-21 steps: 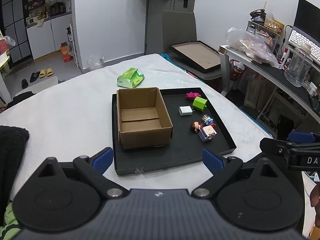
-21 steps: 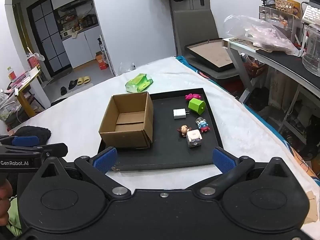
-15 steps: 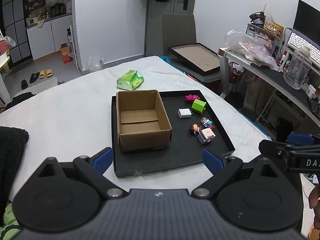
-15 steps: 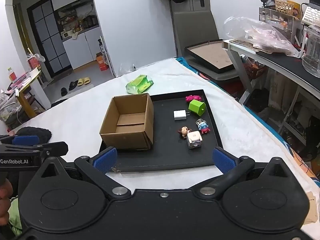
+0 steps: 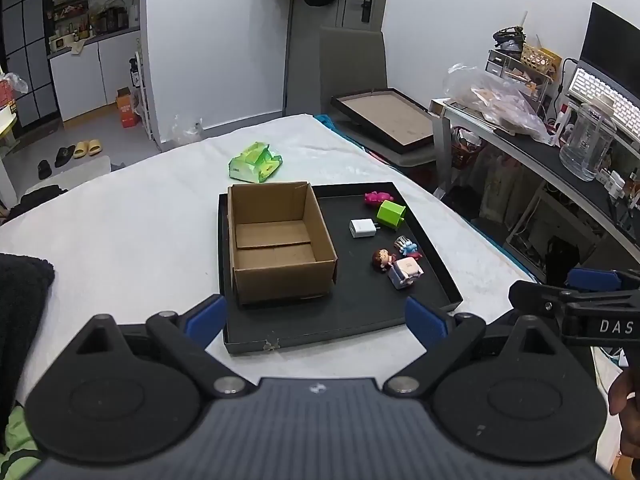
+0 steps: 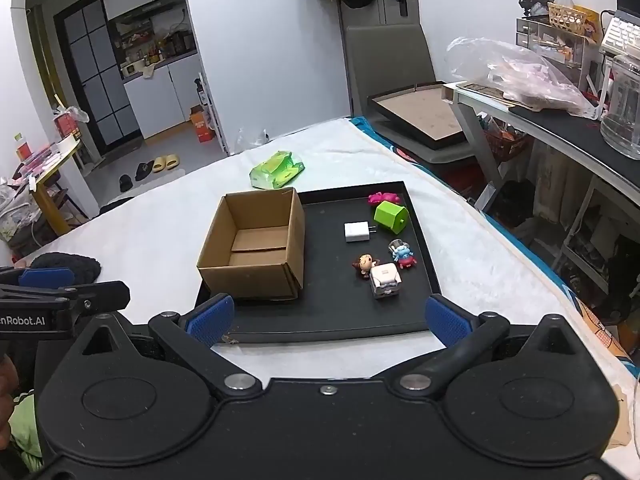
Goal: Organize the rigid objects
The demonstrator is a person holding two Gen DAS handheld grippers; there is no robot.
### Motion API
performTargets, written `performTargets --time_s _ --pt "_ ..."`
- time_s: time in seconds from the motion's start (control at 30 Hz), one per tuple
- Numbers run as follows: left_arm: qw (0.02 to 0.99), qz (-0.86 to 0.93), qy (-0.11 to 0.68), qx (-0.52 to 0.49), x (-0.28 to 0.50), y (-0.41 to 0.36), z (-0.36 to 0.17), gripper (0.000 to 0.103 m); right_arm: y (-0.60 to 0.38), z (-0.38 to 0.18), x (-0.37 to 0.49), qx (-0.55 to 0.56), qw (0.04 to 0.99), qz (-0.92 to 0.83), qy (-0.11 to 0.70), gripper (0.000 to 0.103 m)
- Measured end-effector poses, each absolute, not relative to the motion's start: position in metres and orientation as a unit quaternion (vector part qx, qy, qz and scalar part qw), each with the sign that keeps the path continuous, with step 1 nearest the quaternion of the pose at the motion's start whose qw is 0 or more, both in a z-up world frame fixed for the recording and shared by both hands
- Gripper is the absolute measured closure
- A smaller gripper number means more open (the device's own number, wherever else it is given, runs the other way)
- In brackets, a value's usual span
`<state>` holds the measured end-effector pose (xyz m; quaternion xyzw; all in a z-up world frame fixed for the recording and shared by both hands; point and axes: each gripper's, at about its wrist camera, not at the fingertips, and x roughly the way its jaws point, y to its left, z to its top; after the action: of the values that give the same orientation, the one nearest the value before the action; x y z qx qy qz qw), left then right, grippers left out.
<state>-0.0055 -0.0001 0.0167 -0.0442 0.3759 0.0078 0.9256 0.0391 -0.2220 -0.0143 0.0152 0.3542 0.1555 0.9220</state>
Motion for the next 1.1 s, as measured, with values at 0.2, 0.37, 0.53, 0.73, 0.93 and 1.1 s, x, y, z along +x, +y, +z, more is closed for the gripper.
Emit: performTargets --time_s 0.2,0.37,0.53,0.73,0.93,1.1 --pt "0.926 0.01 0.375 -0.049 -0.0051 0.0017 0.0163 0.008 -0.2227 -0.0164 0.0388 0.018 0.922 0.153 0.354 0.0" --pt "0.926 0.01 0.375 -0.05 -0.0058 0.0024 0.0145 0.008 -0.2229 -0.0168 0.0371 0.019 0.922 0.15 0.355 0.0" --pt "0.926 0.009 0.374 -0.049 -0.0056 0.0024 0.0135 0.008 -0.224 -0.0169 0.0373 0.02 0.923 0.147 0.356 0.0" --pt "0.926 0.009 0.374 -0.049 -0.0059 0.0025 0.0128 0.008 -0.2243 -0.0169 0.0372 0.021 0.922 0.148 0.356 0.0" --pt "0.926 0.01 0.375 -0.05 -0.0066 0.0029 0.0106 0.008 -0.2252 -0.0139 0.0363 0.021 0.923 0.151 0.354 0.0" --pt "0.926 0.011 0.375 -0.05 -0.0064 0.0027 0.0108 0.008 -0.2247 -0.0138 0.0352 0.019 0.923 0.153 0.352 0.0"
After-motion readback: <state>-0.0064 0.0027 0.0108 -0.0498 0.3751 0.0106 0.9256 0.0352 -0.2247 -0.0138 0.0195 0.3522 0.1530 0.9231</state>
